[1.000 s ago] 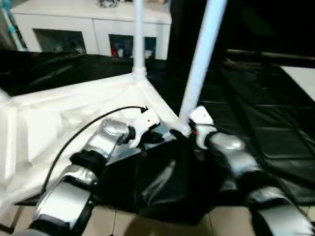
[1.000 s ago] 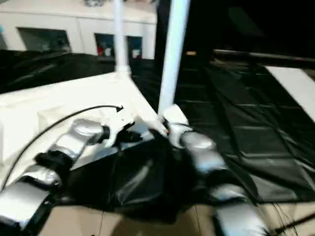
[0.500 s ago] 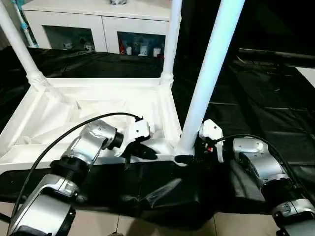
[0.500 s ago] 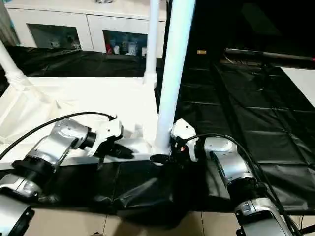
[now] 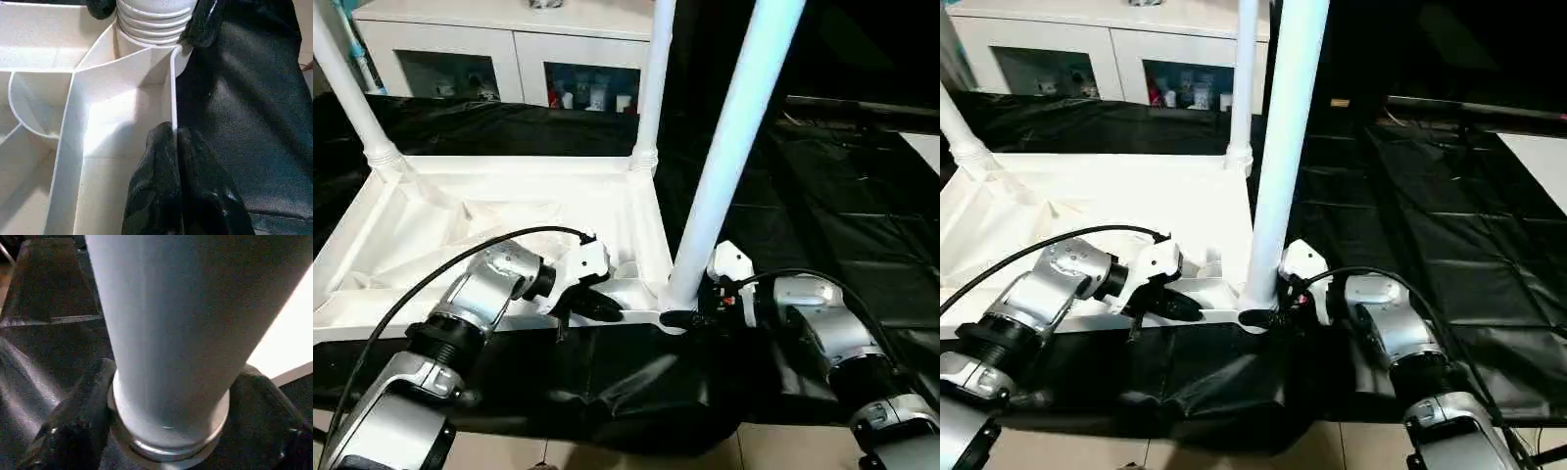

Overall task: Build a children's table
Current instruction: Rotate leg to tighten

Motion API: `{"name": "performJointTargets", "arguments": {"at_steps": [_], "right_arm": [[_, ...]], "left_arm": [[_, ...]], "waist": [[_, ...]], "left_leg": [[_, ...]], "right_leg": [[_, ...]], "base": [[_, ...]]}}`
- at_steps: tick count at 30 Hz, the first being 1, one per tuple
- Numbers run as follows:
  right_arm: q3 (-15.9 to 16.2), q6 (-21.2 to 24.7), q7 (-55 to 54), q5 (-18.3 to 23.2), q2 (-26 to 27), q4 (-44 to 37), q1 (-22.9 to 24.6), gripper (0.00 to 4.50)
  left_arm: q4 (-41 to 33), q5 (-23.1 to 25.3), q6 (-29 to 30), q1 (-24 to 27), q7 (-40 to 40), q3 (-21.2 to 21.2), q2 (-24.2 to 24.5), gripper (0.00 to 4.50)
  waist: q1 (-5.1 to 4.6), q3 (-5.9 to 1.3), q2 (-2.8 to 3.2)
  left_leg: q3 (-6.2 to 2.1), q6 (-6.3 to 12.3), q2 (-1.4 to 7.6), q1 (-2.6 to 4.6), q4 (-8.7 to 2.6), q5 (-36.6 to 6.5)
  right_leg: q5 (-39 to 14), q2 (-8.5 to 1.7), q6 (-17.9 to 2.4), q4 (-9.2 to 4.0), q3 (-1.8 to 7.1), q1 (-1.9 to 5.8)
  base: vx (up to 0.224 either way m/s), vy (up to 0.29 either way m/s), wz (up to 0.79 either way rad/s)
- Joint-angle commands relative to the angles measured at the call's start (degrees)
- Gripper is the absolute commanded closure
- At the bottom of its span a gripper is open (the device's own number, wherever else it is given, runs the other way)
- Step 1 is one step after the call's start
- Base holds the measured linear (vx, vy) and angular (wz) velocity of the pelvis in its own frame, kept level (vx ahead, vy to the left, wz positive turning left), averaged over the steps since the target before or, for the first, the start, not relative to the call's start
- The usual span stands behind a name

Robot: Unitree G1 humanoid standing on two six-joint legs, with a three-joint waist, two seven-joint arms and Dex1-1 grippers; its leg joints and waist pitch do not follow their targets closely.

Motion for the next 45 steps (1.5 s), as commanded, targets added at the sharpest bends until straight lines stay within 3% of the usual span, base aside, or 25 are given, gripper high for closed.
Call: {"name": "performJointTargets", "arguments": {"at_steps": [1, 5, 13, 17, 21, 23, 24, 25, 26, 27, 29, 30, 32, 35, 42, 44, 45], "right_arm": [[-0.4, 0.0, -0.5, 0.1, -0.5, 0.8, -1.2, 1.41], [-0.3, -0.6, -0.4, 0.0, -0.4, 1.1, -1.0, 1.74], [-0.5, -0.4, -1.9, -0.6, 0.1, 1.5, 0.0, 1.8], [-0.5, -0.4, -1.9, -0.6, 0.1, 1.5, 0.0, 1.8], [-0.5, -0.4, -1.9, -0.6, 0.1, 1.5, 0.0, 1.8], [-1.8, 0.6, -7.4, -0.8, 2.2, 2.8, 0.4, 1.8], [-4.7, 1.4, -20.9, -0.8, 7.9, 5.7, -0.3, 1.8], [-7.9, 2.4, -35.1, -0.5, 14.0, 8.9, -1.1, 1.8], [-7.9, 2.4, -35.1, -0.5, 14.0, 8.9, -1.1, 1.8], [-10.2, 3.2, -46.2, 0.1, 19.7, 12.5, -2.5, 1.8], [-10.5, 3.4, -48.5, 0.4, 21.6, 13.8, -3.2, 1.8], [-10.3, 3.2, -48.8, 0.4, 22.4, 14.1, -3.6, 1.81], [-9.8, 3.1, -48.0, 0.1, 22.9, 13.5, -3.8, 1.81], [-9.7, 2.2, -48.9, -1.7, 23.1, 13.4, -3.9, 1.81], [-7.5, -0.3, -50.8, -5.2, 23.2, 15.1, -4.2, 1.81], [-7.7, -0.8, -48.2, -3.8, 23.3, 14.1, -3.9, 1.11], [-7.8, -1.1, -46.4, -3.2, 23.1, 13.3, -3.7, 1.11]], "left_arm": [[1.8, 2.1, 1.5, 2.4, -2.1, -4.1, 0.2, 4.5], [1.5, 2.0, 1.8, 2.5, -2.0, -4.3, 0.3, 4.5], [0.7, 1.7, 2.5, 3.1, -1.5, -4.2, 0.3, 4.5], [0.7, 1.7, 2.5, 3.1, -1.5, -4.2, 0.3, 4.5], [0.7, 1.7, 2.5, 3.1, -1.5, -4.2, 0.3, 4.5], [1.6, 1.4, 2.5, 3.3, 0.7, -3.4, -1.3, 4.5], [5.5, 1.9, 2.2, 1.4, 8.2, -1.7, -4.9, 4.5], [9.8, 2.4, 2.0, -0.7, 16.3, 0.2, -8.7, 4.5], [9.8, 2.4, 2.0, -0.7, 16.3, 0.2, -8.7, 4.5], [13.3, 2.9, 2.0, -2.8, 22.7, 1.5, -12.0, 4.5], [13.8, 3.0, 2.1, -3.3, 23.6, 1.5, -12.7, 4.5], [13.6, 2.9, 2.2, -3.4, 23.2, 1.4, -12.9, 4.5], [12.7, 2.7, 2.6, -3.2, 22.3, 1.2, -12.9, 4.5], [13.6, 3.2, 1.8, -3.4, 22.7, 1.6, -13.0, 4.5], [17.1, 3.9, -0.9, -4.2, 25.4, 2.6, -13.3, 4.5], [16.9, 3.8, -1.1, -4.2, 25.3, 2.6, -13.1, 4.5], [16.7, 3.7, -1.3, -4.1, 24.8, 2.4, -12.9, 4.5]], "waist": [[-0.12, -2.89, 0.05], [-0.18, -2.92, 0.11], [-0.35, -2.99, 0.03], [-0.42, -2.91, 0.08], [-0.47, -2.98, 0.06], [-0.5, -2.93, 0.16], [-0.61, -2.84, 0.08], [-1.27, -2.28, 0.94], [-1.42, -2.42, 0.85], [-1.95, -2.13, 0.61], [-2.18, -2.31, 0.56], [-2.34, -2.31, 0.81], [-2.65, -2.28, 0.7], [-2.6, -2.28, 0.51], [-2.6, -2.07, 0.47], [-2.65, -2.02, 0.52], [-2.68, -2.05, 0.4]], "left_leg": [[0.43, 3.01, 0.98, 0.62, -3.09, -10.6], [0.41, 2.88, 1.0, 0.65, -3.09, -10.9], [0.44, 3.59, 0.91, 0.57, -2.9, -9.6], [0.4, 3.0, 0.97, 0.67, -3.04, -11.1], [0.41, 3.16, 0.91, 0.64, -2.94, -10.3], [0.42, 3.21, 0.9, 0.64, -2.95, -10.5], [0.46, 3.08, 0.92, 0.61, -3.01, -10.7], [0.52, 1.52, 0.82, 0.67, -3.53, -13.6], [0.09, -1.73, 0.74, 1.23, -3.78, -17.6], [-0.34, -3.39, 0.55, 0.99, -4.17, -20.6], [-0.74, -3.8, 0.45, 1.34, -4.46, -23.3], [-0.64, -3.02, 0.57, 1.49, -4.38, -24.2], [-0.64, -2.33, 0.6, 1.12, -4.49, -24.8], [-0.43, -1.71, 0.58, 1.13, -4.35, -24.4], [-0.56, -1.81, 0.55, 1.15, -4.5, -25.3], [-0.68, -1.73, 0.63, 1.21, -4.6, -26.4], [-0.71, -1.68, 0.66, 1.1, -4.63, -26.4]], "right_leg": [[-0.4, -1.95, -14.4, -3.38, 1.42, 2.36], [-0.7, -2.0, -14.5, -3.38, 1.41, 2.38], [1.1, -1.89, -15.1, -3.17, 1.36, 2.49], [-1.3, -1.97, -14.8, -3.38, 1.4, 2.4], [0.2, -1.9, -14.9, -3.24, 1.39, 2.45], [0.0, -1.93, -15.0, -3.27, 1.39, 2.4], [-0.4, -2.0, -15.0, -3.36, 1.46, 2.35], [-4.3, -1.95, -14.6, -4.01, 1.61, 1.61], [-12.1, -2.42, -13.3, -4.43, 1.63, 1.6], [-18.1, -2.31, -10.9, -4.7, 1.52, 1.68], [-23.7, -2.41, -8.2, -5.39, 1.36, 1.49], [-23.0, -2.41, -8.1, -5.77, 1.58, 1.11], [-20.5, -2.12, -8.4, -5.68, 1.58, 1.13], [-19.0, -2.08, -8.8, -5.63, 1.69, 1.02], [-23.2, -2.24, -7.8, -6.05, 1.66, 0.78], [-24.6, -2.28, -7.3, -6.22, 1.67, 0.63], [-24.4, -2.31, -7.2, -6.18, 1.68, 0.67]], "base": [[0.0, 0.0, 0.0], [0.0, 0.0, 0.0], [0.0, 0.0, 0.0], [0.0, 0.0, 0.0], [0.0, 0.0, 0.0], [0.0, 0.0, 0.0], [0.0, 0.0, 0.0], [0.0, 0.0, 0.0], [0.0, 0.0, 0.0], [-0.055, -0.001, -0.09], [-0.062, 0.014, -0.11], [0.0, 0.0, 0.0], [0.0, 0.0, 0.0], [0.0, 0.0, 0.0], [0.0, 0.0, 0.0], [0.0, 0.0, 0.0], [0.0, 0.0, 0.0]]}}
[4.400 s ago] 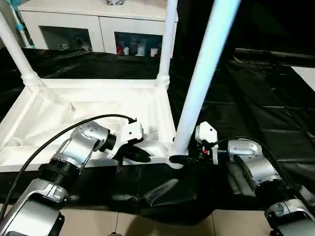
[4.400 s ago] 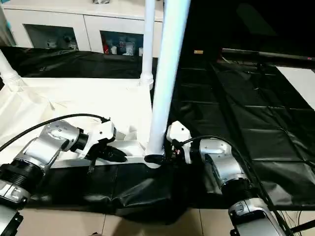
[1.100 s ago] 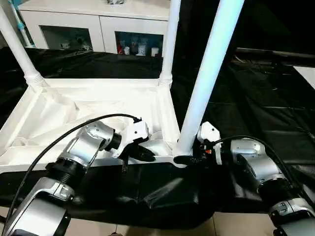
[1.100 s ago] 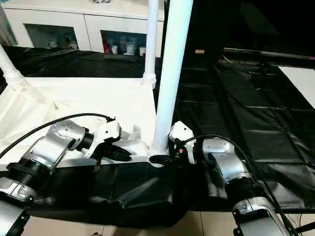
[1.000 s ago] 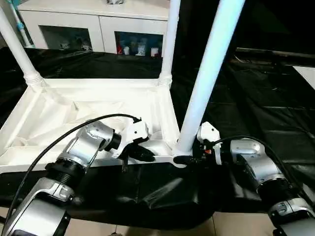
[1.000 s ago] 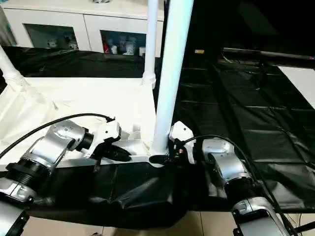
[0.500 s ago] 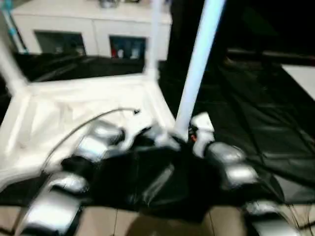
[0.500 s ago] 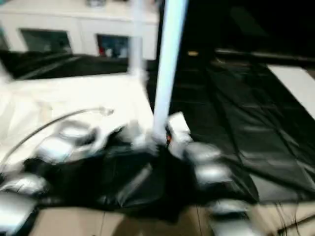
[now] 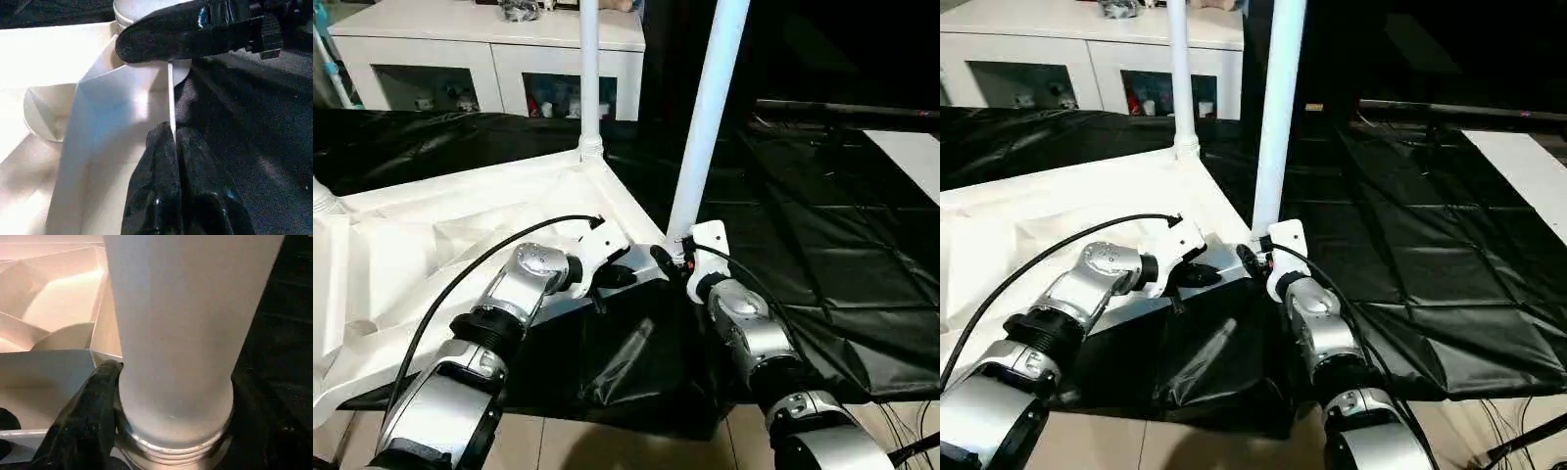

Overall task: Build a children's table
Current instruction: Rotate leg to tighten

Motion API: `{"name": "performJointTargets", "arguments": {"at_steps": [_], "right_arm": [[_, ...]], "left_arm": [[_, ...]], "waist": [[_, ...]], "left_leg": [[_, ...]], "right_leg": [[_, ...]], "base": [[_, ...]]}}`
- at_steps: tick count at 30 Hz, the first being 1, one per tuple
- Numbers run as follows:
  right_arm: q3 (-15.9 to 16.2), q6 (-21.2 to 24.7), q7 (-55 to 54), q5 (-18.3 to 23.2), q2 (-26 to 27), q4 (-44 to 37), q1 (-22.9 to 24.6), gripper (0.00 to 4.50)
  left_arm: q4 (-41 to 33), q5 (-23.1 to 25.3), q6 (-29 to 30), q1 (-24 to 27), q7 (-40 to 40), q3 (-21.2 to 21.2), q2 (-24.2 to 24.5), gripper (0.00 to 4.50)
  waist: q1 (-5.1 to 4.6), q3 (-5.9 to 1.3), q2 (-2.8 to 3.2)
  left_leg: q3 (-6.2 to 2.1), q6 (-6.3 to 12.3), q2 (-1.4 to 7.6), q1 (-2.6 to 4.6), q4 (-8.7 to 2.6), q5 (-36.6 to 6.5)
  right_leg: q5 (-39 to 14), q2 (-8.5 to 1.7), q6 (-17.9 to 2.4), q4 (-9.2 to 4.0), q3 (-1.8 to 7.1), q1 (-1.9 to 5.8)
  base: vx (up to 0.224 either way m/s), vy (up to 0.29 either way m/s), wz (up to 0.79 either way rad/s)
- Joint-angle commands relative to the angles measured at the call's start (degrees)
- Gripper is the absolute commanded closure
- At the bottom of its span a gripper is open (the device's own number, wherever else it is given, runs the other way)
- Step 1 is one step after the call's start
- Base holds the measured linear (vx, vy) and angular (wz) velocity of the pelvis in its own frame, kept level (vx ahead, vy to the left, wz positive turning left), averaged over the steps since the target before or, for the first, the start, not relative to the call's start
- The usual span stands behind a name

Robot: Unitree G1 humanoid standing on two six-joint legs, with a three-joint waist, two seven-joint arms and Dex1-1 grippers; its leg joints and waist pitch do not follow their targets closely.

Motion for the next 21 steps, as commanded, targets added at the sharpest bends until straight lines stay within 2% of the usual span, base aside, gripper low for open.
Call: {"name": "performJointTargets", "arguments": {"at_steps": [1, 2, 4, 6, 7, 8, 10, 11, 12, 13, 14, 15, 17, 18, 19, 21], "right_arm": [[3.5, 0.1, 5.2, 0.4, 2.4, 0.0, 0.2, 1.02], [3.4, -0.2, 6.1, 0.6, 1.9, -0.8, 0.3, 1.02], [3.2, -0.2, 8.0, 0.9, 0.6, -2.5, 0.5, 0.67], [3.2, 0.1, 11.5, 1.6, -1.1, -4.9, 0.9, 0.62], [3.1, 0.5, 13.2, 2.0, -1.9, -5.9, 1.1, 0.56], [4.3, 1.8, 18.5, 2.4, -5.1, -9.6, 2.3, 0.33], [5.4, 2.6, 21.6, 2.3, -7.3, -11.8, 3.0, 0.26], [6.3, 3.1, 24.5, 2.3, -9.1, -13.5, 3.7, 0.18], [6.8, 3.6, 28.3, 3.1, -11.3, -15.7, 4.6, 0.18], [7.1, 4.1, 31.3, 3.7, -12.9, -17.4, 5.3, 0.18], [7.3, 4.3, 33.5, 4.1, -14.1, -18.7, 5.9, 0.18], [7.6, 4.8, 36.7, 4.8, -16.1, -20.5, 6.7, 0.18], [7.9, 5.2, 39.8, 5.4, -17.9, -22.3, 7.5, 0.18], [8.1, 4.8, 41.8, 5.5, -19.3, -23.3, 8.1, 0.18], [8.1, 4.8, 42.8, 5.7, -19.9, -23.6, 8.2, 0.18], [9.0, 5.1, 46.1, 6.3, -22.0, -25.3, 8.8, 0.18]], "left_arm": [[1.9, 1.2, 0.7, 1.0, -0.1, -2.6, -1.8, 4.5], [1.7, 1.3, 0.1, 1.3, -0.8, -2.8, -1.4, 4.5], [0.6, 1.4, -0.6, 2.0, -2.5, -3.4, -0.5, 4.5], [-0.7, 1.3, -0.9, 3.1, -4.3, -3.7, 0.6, 4.5], [-1.3, 1.2, -0.8, 3.5, -5.0, -3.8, 1.0, 4.5], [-3.9, 0.9, -1.0, 5.3, -8.2, -4.6, 2.8, 4.5], [-5.6, 0.8, -1.3, 6.3, -10.4, -5.3, 4.0, 4.5], [-7.1, 0.8, -2.2, 7.2, -12.2, -6.0, 5.1, 4.5], [-9.4, 0.1, -1.9, 8.3, -14.7, -6.4, 6.4, 4.5], [-11.0, -0.3, -1.5, 9.1, -16.1, -6.5, 7.3, 4.5], [-12.1, -0.6, -1.2, 9.6, -17.0, -6.6, 7.9, 4.5], [-13.7, -0.8, -0.5, 10.3, -18.6, -7.0, 9.1, 4.5], [-15.2, -0.9, 0.1, 11.0, -20.1, -7.3, 10.4, 4.5], [-16.3, -1.1, 0.5, 11.6, -21.4, -7.5, 11.3, 4.5], [-16.9, -1.3, 0.8, 11.9, -22.2, -7.7, 11.9, 4.5], [-19.6, -2.3, 1.7, 12.8, -24.2, -7.8, 13.4, 4.5]], "waist": [[0.06, -1.92, 0.44], [0.03, -1.92, 0.32], [0.13, -1.94, 0.31], [0.32, -2.07, 0.16], [0.37, -2.12, 0.21], [0.49, -2.28, -0.1], [0.63, -2.47, -0.05], [0.77, -2.57, 0.14], [0.6, -2.71, 0.07], [0.73, -2.86, 0.06], [1.0, -2.93, 0.03], [1.35, -2.93, 0.55], [1.63, -2.93, 0.26], [1.95, -2.84, 0.5], [1.94, -2.8, 0.44], [1.86, -2.63, 0.51]], "left_leg": [[-0.34, -1.35, 0.77, 0.44, -4.43, -26.5], [-0.29, -1.16, 0.8, 0.35, -4.44, -26.1], [-0.23, -0.92, 0.82, 0.22, -4.43, -25.2], [-0.13, -0.09, 0.97, -0.08, -4.41, -23.0], [-0.04, 0.08, 1.0, -0.08, -4.34, -22.1], [0.05, 0.74, 1.05, -0.25, -4.18, -19.5], [0.18, 1.7, 1.05, -0.38, -3.89, -16.9], [0.34, 2.51, 1.15, -0.21, -3.61, -14.8], [0.41, 3.29, 0.98, -0.6, -3.33, -11.8], [0.35, 3.61, 1.06, -0.67, -3.24, -10.8], [0.61, 4.72, 0.98, -0.38, -2.8, -8.9], [0.65, 5.44, 0.89, -0.33, -2.6, -7.2], [0.75, 5.7, 0.91, -0.25, -2.5, -6.8], [0.69, 5.61, 0.99, -0.24, -2.62, -7.2], [0.73, 5.4, 1.0, -0.22, -2.65, -7.6], [0.68, 4.11, 1.12, -0.13, -2.93, -10.4]], "right_leg": [[-24.1, -2.28, -7.5, -6.16, 1.56, 0.46], [-23.3, -2.23, -7.7, -6.1, 1.6, 0.45], [-22.3, -2.26, -8.0, -6.01, 1.65, 0.55], [-18.3, -2.22, -8.8, -5.6, 1.67, 1.01], [-16.9, -2.2, -9.1, -5.51, 1.71, 0.97], [-12.6, -2.07, -10.3, -5.02, 1.59, 1.46], [-9.0, -2.05, -10.8, -4.64, 1.54, 1.68], [-5.2, -2.01, -11.6, -4.39, 1.57, 1.6], [-0.3, -1.85, -12.6, -3.72, 1.53, 1.9], [1.8, -1.93, -13.1, -3.46, 1.42, 2.29], [5.8, -1.74, -13.9, -3.18, 1.45, 2.17], [8.8, -1.73, -14.7, -2.89, 1.46, 2.17], [9.8, -1.68, -14.9, -2.85, 1.4, 2.29], [9.0, -1.63, -15.1, -2.79, 1.28, 2.4], [8.2, -1.57, -15.0, -2.88, 1.22, 2.36], [3.5, -1.71, -14.6, -3.2, 1.19, 2.37]], "base": [[0.0, 0.0, 0.0], [0.0, 0.0, 0.0], [0.0, 0.0, 0.0], [0.0, 0.0, 0.0], [0.0, 0.0, 0.0], [0.0, 0.0, 0.0], [0.028, -0.001, 0.02], [0.056, -0.002, 0.04], [0.065, -0.003, 0.01], [0.067, -0.006, 0.0], [0.067, -0.006, 0.0], [0.06, -0.005, 0.02], [0.0, 0.0, 0.0], [0.0, 0.0, 0.0], [0.0, 0.0, 0.0], [0.0, 0.0, 0.0]]}}
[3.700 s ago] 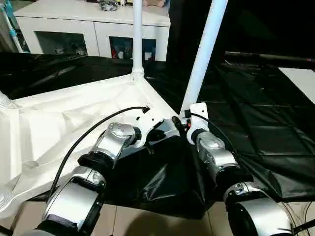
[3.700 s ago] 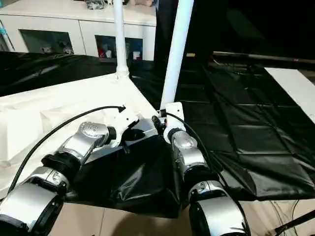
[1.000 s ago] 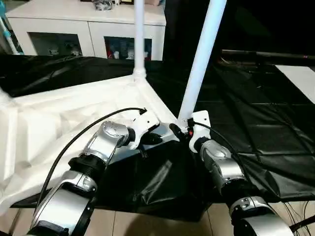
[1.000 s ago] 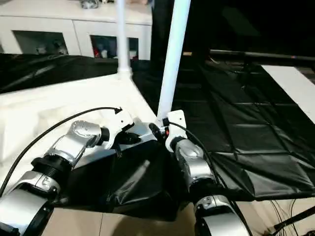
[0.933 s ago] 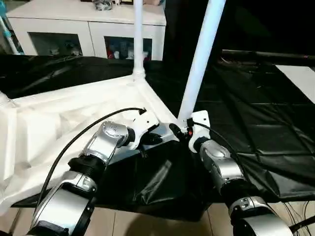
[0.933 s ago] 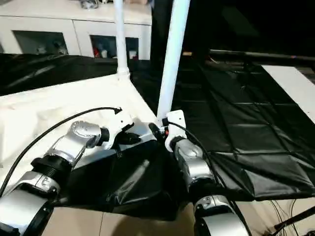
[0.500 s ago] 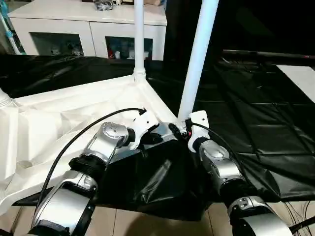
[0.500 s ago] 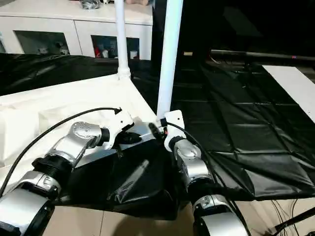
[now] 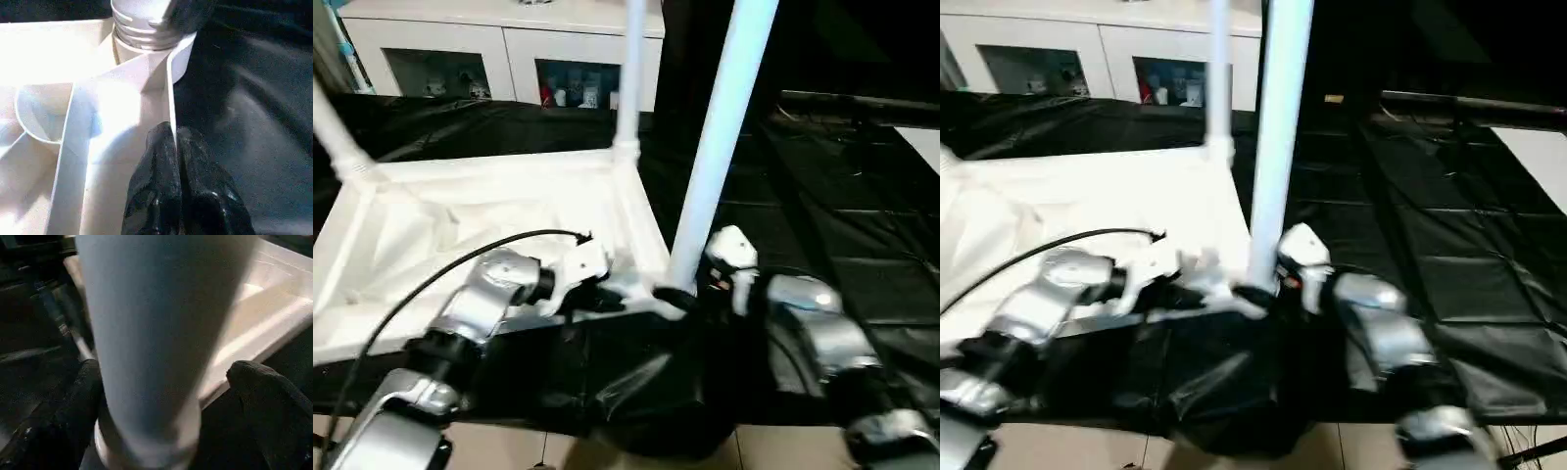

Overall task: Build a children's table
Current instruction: Rotate leg to tighten

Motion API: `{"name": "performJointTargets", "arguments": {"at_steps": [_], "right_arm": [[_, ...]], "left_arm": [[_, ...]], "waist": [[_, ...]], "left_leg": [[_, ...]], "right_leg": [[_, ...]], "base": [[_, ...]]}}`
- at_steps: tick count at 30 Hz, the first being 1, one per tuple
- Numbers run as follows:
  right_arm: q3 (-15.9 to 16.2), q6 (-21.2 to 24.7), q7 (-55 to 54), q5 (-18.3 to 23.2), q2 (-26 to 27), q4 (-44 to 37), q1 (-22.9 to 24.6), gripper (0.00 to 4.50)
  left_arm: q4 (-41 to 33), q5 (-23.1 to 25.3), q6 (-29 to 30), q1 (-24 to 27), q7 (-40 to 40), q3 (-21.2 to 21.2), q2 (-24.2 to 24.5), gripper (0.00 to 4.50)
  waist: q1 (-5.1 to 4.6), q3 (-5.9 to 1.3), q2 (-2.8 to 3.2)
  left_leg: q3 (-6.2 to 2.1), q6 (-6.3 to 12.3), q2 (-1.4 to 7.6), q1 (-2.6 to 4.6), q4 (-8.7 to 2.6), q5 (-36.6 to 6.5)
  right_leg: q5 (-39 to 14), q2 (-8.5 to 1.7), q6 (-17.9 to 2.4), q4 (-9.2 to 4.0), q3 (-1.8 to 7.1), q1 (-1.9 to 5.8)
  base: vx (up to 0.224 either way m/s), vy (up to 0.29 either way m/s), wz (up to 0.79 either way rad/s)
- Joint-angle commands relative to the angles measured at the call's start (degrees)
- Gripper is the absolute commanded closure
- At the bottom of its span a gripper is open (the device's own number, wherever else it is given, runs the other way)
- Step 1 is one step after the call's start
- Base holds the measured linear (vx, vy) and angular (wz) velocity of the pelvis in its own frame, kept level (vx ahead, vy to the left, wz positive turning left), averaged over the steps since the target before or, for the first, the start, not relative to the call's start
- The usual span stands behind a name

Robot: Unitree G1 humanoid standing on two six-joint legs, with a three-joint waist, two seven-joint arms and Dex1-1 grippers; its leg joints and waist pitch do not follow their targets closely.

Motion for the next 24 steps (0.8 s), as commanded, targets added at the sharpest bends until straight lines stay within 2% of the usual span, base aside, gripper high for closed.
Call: {"name": "performJointTargets", "arguments": {"at_steps": [1, 3, 6, 10, 12, 15, 19, 21, 24], "right_arm": [[0.6, 0.6, 2.4, 0.9, -1.3, -1.8, 0.4, 0.18], [1.5, 0.7, 4.1, 0.9, -2.2, -2.3, 0.4, 0.18], [2.7, 0.5, 5.3, -0.2, -2.4, -2.0, -0.4, 0.18], [3.5, -0.5, 5.6, -1.2, -1.5, 0.2, -1.4, 0.18], [4.1, -1.3, 5.5, -1.7, -0.6, 2.1, -2.3, 0.18], [4.6, -1.7, 5.6, -1.9, -0.4, 3.1, -2.8, 0.18], [4.9, -1.8, 5.8, -2.0, -0.4, 4.1, -3.5, 0.56], [4.8, -2.1, 6.0, -2.4, -0.2, 4.9, -4.0, 0.89], [4.9, -2.8, 6.2, -2.8, -0.3, 5.6, -4.1, 1.0]], "left_arm": [[0.4, 1.5, 2.2, 2.7, -4.0, -4.6, 0.9, 4.5], [-0.9, 1.0, 2.5, 3.0, -4.8, -4.6, 1.4, 4.5], [-3.3, 0.7, 4.0, 3.5, -6.6, -5.4, 2.6, 4.5], [-3.9, 0.8, 4.5, 3.5, -6.8, -5.6, 3.0, 4.5], [-4.1, 0.9, 4.8, 3.5, -6.1, -5.6, 2.9, 4.5], [-4.2, 0.8, 5.1, 3.3, -5.6, -5.7, 2.8, 4.5], [-4.1, 0.9, 5.4, 3.1, -5.1, -5.6, 2.7, 4.5], [-3.9, 0.9, 5.5, 3.0, -5.1, -5.5, 2.6, 4.5], [-4.0, 1.0, 5.5, 3.0, -5.0, -5.5, 2.6, 4.5]], "waist": [[0.04, -2.74, 0.43], [-0.03, -2.66, 0.41], [-0.14, -2.56, 0.38], [-0.21, -2.84, 0.36], [-0.22, -2.96, 0.33], [-0.15, -3.04, 0.24], [-0.09, -3.01, 0.27], [-0.12, -2.95, 0.26], [-0.1, -2.97, 0.27]], "left_leg": [[0.47, 3.64, 1.01, 0.57, -3.05, -10.9], [0.39, 2.58, 1.08, 0.71, -3.27, -12.9], [0.36, 1.74, 1.12, 0.78, -3.43, -14.2], [0.36, 1.82, 0.94, 0.75, -3.14, -11.9], [0.41, 2.41, 0.8, 0.66, -2.92, -9.9], [0.44, 3.07, 0.77, 0.68, -2.76, -8.8], [0.43, 3.19, 0.79, 0.65, -2.76, -9.3], [0.42, 2.94, 0.82, 0.66, -2.8, -10.0], [0.4, 2.65, 0.84, 0.7, -2.78, -10.5]], "right_leg": [[2.4, -1.79, -14.3, -3.3, 1.45, 2.62], [-2.2, -1.92, -13.9, -3.6, 1.54, 2.44], [-4.8, -1.98, -13.6, -3.85, 1.7, 2.26], [-1.2, -1.83, -13.9, -3.43, 1.69, 2.4], [1.8, -1.77, -14.7, -3.11, 1.59, 2.45], [3.3, -1.76, -15.1, -2.94, 1.54, 2.59], [2.4, -1.8, -15.0, -2.97, 1.52, 2.64], [1.2, -1.83, -14.9, -3.04, 1.53, 2.58], [0.4, -1.83, -14.8, -3.06, 1.56, 2.53]], "base": [[0.0, 0.0, 0.0], [0.0, 0.0, 0.0], [0.0, 0.0, 0.0], [0.0, 0.0, 0.0], [0.0, 0.0, 0.0], [0.0, 0.0, 0.0], [0.0, 0.0, 0.0], [0.0, 0.0, 0.0], [0.0, 0.0, 0.0]]}}
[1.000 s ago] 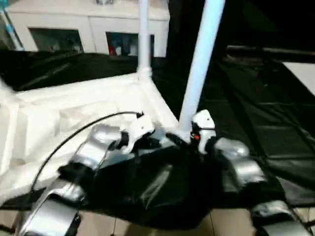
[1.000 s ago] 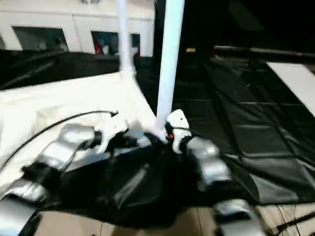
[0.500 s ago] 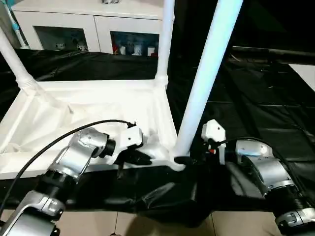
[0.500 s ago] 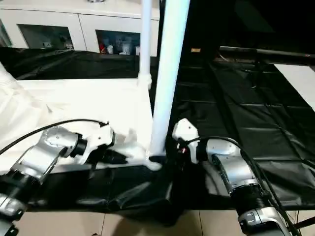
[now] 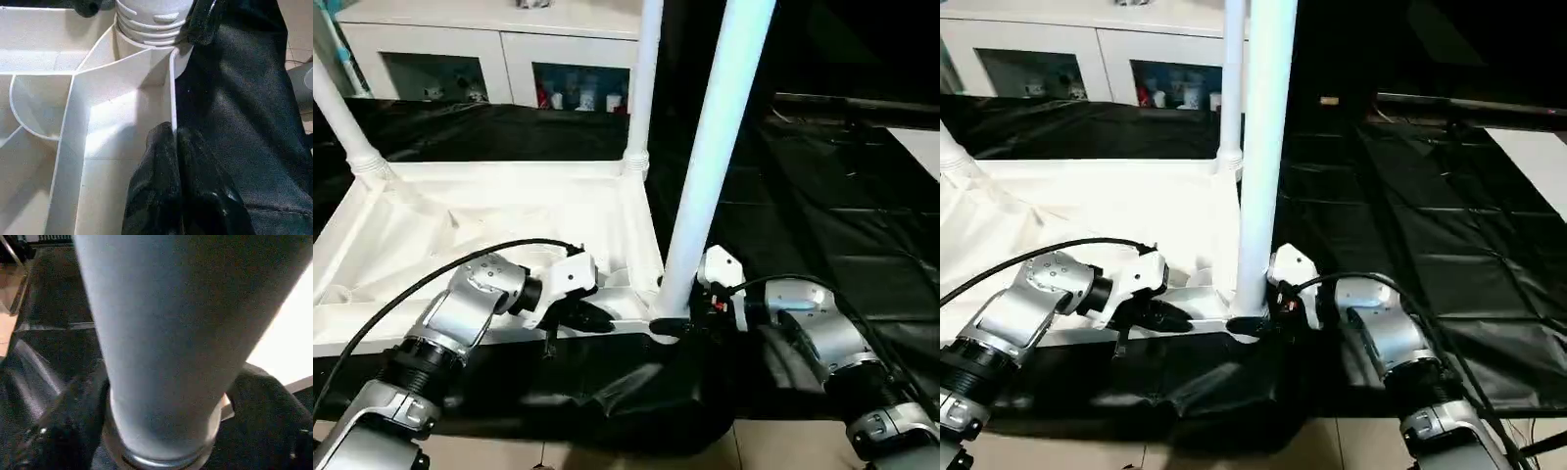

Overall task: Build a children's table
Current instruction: Rotate leg to tighten

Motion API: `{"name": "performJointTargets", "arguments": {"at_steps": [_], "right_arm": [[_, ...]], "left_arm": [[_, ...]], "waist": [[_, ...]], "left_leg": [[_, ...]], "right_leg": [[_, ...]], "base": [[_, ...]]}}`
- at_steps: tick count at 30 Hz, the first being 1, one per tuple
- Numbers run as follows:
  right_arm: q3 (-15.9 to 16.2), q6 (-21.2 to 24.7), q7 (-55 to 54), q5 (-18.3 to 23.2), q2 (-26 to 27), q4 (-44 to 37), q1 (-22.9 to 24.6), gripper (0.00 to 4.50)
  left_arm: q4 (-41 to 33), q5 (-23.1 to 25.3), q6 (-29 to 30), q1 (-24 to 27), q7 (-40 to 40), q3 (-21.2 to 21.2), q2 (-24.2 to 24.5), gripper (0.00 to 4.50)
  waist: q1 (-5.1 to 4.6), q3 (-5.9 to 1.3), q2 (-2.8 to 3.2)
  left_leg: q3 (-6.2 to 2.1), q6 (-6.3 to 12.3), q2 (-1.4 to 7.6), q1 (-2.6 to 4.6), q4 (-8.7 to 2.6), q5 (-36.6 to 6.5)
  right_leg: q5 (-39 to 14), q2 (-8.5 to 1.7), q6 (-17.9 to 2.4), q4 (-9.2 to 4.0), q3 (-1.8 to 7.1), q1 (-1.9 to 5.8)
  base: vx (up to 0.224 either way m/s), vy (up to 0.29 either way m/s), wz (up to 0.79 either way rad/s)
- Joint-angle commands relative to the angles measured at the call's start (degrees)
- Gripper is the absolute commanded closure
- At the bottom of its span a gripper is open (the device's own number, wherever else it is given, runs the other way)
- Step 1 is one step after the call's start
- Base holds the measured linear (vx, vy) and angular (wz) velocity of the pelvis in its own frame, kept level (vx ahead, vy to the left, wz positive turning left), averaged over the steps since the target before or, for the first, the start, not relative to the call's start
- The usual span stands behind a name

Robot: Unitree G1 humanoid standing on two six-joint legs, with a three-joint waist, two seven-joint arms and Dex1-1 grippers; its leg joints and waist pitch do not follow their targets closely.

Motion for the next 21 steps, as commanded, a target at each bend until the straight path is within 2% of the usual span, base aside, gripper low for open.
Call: {"name": "performJointTargets", "arguments": {"at_steps": [1, 4, 7, 9, 21], "right_arm": [[-0.1, -1.1, -0.6, -1.5, -0.7, 1.4, -1.7, 1.09], [0.1, -1.3, -0.6, -1.4, -0.8, 2.0, -1.9, 1.37], [-0.1, -1.4, -0.7, -1.2, -0.6, 2.4, -2.1, 1.44], [-0.1, -1.4, -0.7, -1.3, -0.6, 2.7, -2.2, 1.73], [-0.5, -2.0, -2.2, -1.0, 0.2, 4.1, -1.9, 1.81]], "left_arm": [[1.1, 1.7, 0.8, 1.4, -1.4, -4.1, 0.1, 4.5], [1.1, 1.7, 0.9, 1.4, -1.3, -4.2, 0.2, 4.5], [1.1, 1.6, 1.0, 1.5, -1.1, -4.2, 0.2, 4.5], [1.1, 1.6, 1.1, 1.5, -1.1, -4.2, 0.2, 4.5], [0.8, 1.4, 1.7, 1.8, -0.9, -4.2, 0.3, 4.5]], "waist": [[-0.01, -2.96, 0.26], [-0.05, -2.95, 0.2], [-0.04, -2.93, 0.16], [-0.06, -2.98, 0.17], [-0.14, -3.01, 0.11]], "left_leg": [[0.42, 2.75, 0.85, 0.6, -3.16, -10.6], [0.39, 2.7, 0.82, 0.61, -3.17, -11.1], [0.39, 2.76, 0.81, 0.55, -3.12, -11.1], [0.4, 2.83, 0.82, 0.61, -3.08, -11.0], [0.4, 3.05, 0.76, 0.54, -3.01, -10.6]], "right_leg": [[0.3, -1.85, -14.8, -3.35, 1.48, 2.45], [-0.5, -1.83, -14.7, -3.37, 1.5, 2.44], [-0.8, -1.86, -14.6, -3.39, 1.53, 2.43], [-0.6, -1.82, -14.7, -3.33, 1.52, 2.39], [-0.5, -1.8, -14.8, -3.28, 1.49, 2.42]], "base": [[0.0, 0.0, 0.0], [0.0, 0.0, 0.0], [0.0, 0.0, 0.0], [0.0, 0.0, 0.0], [0.0, 0.0, 0.0]]}}
